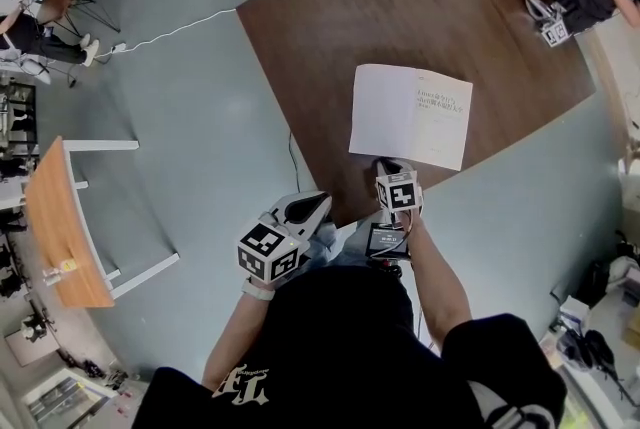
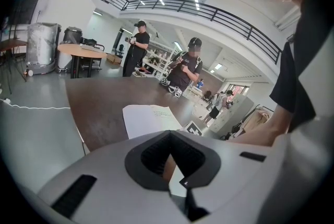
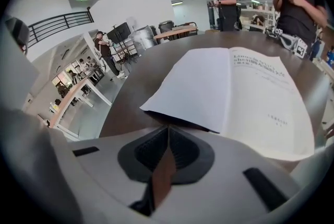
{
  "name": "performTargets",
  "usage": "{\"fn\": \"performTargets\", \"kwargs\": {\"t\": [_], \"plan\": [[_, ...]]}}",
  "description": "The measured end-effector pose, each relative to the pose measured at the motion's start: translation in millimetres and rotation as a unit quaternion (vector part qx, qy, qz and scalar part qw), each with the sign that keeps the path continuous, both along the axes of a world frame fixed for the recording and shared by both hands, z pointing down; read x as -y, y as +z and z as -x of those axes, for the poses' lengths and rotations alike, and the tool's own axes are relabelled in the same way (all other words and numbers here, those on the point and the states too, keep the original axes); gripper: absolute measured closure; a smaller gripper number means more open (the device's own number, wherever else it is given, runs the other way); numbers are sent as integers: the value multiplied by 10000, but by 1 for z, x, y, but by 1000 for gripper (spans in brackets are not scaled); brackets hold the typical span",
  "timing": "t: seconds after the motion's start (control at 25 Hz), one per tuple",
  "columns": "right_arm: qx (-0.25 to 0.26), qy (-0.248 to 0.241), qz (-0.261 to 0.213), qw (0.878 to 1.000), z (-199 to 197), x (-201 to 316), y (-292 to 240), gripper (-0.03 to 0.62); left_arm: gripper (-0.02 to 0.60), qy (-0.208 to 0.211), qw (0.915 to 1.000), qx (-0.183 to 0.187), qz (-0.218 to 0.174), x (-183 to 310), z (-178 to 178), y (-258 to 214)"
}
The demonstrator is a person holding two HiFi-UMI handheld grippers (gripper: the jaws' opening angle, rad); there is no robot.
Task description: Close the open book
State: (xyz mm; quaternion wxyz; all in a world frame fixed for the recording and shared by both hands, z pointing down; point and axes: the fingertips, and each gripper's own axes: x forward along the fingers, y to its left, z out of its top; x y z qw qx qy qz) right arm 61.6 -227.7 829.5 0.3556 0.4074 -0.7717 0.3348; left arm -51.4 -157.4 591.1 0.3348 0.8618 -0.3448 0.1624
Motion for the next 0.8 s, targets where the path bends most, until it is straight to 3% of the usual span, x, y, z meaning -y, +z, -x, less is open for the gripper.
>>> {"fn": "performTargets", "kwargs": {"t": [0.8], "plan": [[124, 824, -99, 9965, 7, 17, 15, 599, 578, -252, 9996, 139, 28, -26, 39, -1]]}}
